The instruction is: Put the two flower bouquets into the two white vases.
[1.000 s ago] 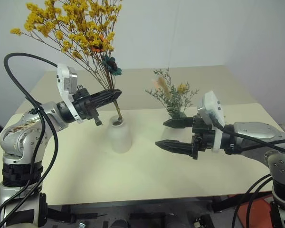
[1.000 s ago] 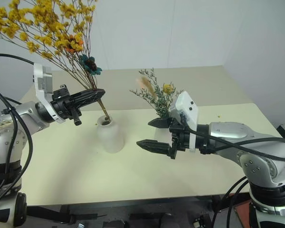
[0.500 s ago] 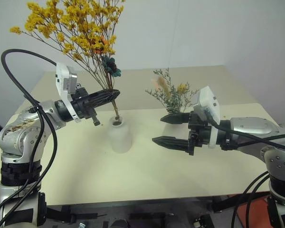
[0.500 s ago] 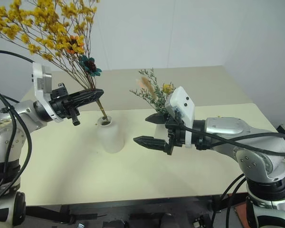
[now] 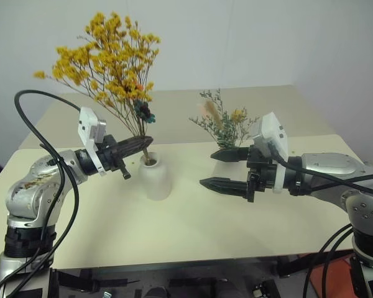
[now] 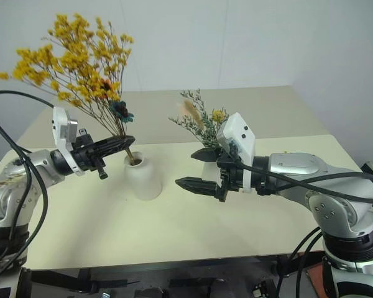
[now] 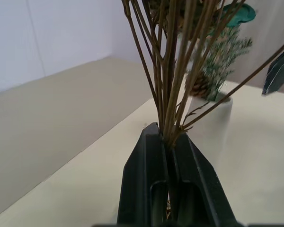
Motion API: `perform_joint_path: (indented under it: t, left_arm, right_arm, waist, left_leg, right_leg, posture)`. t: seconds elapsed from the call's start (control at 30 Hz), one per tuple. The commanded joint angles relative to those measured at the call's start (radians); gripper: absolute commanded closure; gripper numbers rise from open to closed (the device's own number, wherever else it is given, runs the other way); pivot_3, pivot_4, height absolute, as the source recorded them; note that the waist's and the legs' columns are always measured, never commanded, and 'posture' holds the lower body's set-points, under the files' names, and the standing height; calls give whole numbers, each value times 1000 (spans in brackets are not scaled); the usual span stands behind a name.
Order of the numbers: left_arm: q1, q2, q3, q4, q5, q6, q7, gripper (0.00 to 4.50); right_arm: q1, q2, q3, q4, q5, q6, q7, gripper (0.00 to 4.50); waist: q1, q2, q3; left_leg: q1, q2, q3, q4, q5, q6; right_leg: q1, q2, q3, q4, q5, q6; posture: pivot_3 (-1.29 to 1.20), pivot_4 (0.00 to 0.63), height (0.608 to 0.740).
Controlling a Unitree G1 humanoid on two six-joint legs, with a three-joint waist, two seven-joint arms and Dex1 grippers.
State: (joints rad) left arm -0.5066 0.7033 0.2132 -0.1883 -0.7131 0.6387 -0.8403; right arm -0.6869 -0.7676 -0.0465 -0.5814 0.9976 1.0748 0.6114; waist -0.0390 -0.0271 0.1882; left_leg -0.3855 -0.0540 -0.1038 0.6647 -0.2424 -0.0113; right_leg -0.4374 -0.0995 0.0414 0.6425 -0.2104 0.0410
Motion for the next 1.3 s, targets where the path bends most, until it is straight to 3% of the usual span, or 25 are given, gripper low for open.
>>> perform_joint_path:
  t: [0.03,1.27,1.3]
  left_arm:
    - [10,-9,20,-37,11,-45,9,4471]
    - [52,-100,-24,-24,95,-143,33,4471]
    - [53,-100,-23,-27,91,-140,32,4238]
  right_arm:
    - [-10,-9,-22,-23,10,-22,15,0]
    - [3,13,-26,-35,8,-33,22,0]
    - [3,13,-26,-36,9,-33,21,0]
  waist:
    - [1,0,0]
    - [2,0,0]
    - [2,0,0]
  left_leg:
    - [0,0,0,0,0,0]
    - [0,0,0,0,0,0]
    - [0,0,0,0,0,0]
  right_leg:
    - [0,0,0,0,0,0]
    - [0,0,0,-1,0,0]
    - [0,0,0,-1,0,0]
  posture:
    - [0,150,740]
    - [0,150,740]
    - [0,150,740]
